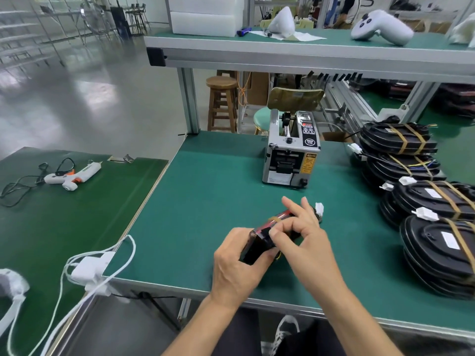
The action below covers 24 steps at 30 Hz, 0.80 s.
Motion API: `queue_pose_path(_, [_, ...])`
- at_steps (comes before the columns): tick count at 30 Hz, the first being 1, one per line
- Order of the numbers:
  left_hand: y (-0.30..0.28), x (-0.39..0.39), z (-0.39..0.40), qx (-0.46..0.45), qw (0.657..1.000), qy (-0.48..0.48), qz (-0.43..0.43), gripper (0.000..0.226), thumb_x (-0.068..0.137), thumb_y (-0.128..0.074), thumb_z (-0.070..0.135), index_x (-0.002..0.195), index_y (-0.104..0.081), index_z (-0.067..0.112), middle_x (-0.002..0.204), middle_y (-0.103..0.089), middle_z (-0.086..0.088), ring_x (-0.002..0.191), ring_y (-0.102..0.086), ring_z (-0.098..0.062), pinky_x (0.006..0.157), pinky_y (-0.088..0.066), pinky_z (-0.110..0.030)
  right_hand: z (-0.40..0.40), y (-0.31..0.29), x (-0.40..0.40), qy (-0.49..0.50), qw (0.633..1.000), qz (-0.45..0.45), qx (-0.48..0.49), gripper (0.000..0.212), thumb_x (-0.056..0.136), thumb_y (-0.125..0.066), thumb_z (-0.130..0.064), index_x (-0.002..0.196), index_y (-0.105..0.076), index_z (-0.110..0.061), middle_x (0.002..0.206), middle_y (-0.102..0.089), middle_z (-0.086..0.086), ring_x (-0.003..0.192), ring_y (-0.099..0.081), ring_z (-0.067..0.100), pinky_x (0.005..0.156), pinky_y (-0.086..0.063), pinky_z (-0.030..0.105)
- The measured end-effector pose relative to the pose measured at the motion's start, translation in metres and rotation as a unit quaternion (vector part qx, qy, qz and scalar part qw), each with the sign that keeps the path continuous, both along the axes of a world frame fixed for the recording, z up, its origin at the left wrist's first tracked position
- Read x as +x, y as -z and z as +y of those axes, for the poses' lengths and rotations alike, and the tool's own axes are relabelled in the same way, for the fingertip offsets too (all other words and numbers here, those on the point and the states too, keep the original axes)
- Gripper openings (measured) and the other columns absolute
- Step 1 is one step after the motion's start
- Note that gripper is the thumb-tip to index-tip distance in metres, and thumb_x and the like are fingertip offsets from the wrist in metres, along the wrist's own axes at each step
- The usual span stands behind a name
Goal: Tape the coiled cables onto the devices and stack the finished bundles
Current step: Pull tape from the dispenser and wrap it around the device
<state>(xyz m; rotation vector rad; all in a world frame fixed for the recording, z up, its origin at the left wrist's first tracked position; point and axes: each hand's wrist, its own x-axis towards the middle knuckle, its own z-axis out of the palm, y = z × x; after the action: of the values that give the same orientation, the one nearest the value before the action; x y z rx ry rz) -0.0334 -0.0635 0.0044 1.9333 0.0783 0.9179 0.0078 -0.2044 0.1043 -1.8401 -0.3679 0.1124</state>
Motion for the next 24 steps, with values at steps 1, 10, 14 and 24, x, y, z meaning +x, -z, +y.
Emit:
queue_pose_path(1, [-0.0003, -0.0003, -0.0002, 0.000, 1.000, -0.001, -0.001, 0.039, 0.093, -0.078, 0.058, 0.097, -0.072, 0.020, 0.091, -0.064, 0.013, 0.080, -0.063, -0.011, 0.070, -0.054, -0.030, -0.0001, 0.0004, -0.0001, -0.002, 1.000, 0.001, 0.003, 0.033, 0.090, -0.074, -0.010, 0.070, -0.071, -0.036, 0.150, -0.051, -0.022, 0.153, -0.011, -0.011, 0.122, -0.013, 0.028])
queue_pose_path(10, [0.0016, -0.0001, -0.0016, 0.009, 1.000, 0.004, -0.018, 0.036, 0.092, -0.084, 0.050, 0.098, -0.073, 0.016, 0.092, -0.065, 0.009, 0.081, -0.063, -0.012, 0.069, -0.054, -0.033, -0.0053, 0.0013, 0.0021, -0.023, 1.000, 0.001, -0.017, 0.026, 0.090, -0.076, -0.012, 0.075, -0.070, -0.032, 0.153, -0.049, -0.021, 0.153, -0.008, -0.012, 0.115, -0.011, 0.018])
queue_pose_path(14, [0.0027, 0.0001, -0.0009, 0.016, 1.000, 0.004, -0.021, 0.032, 0.089, -0.088, 0.043, 0.096, -0.071, 0.017, 0.091, -0.064, 0.010, 0.080, -0.062, -0.009, 0.069, -0.053, -0.028, -0.0057, 0.0033, 0.0021, -0.027, 0.999, -0.007, -0.026, 0.027, 0.091, -0.076, -0.014, 0.075, -0.069, -0.035, 0.153, -0.047, -0.022, 0.153, -0.007, -0.013, 0.114, -0.010, 0.016])
queue_pose_path(24, [0.0030, 0.0009, -0.0012, 0.028, 0.999, 0.005, -0.033, 0.035, 0.091, -0.085, 0.047, 0.096, -0.071, 0.015, 0.092, -0.064, 0.010, 0.080, -0.062, -0.009, 0.068, -0.054, -0.033, -0.0079, 0.0068, 0.0053, -0.036, 0.998, -0.019, -0.040, 0.022, 0.090, -0.076, -0.017, 0.079, -0.072, -0.036, 0.154, -0.046, -0.024, 0.152, -0.005, -0.013, 0.115, -0.009, 0.016])
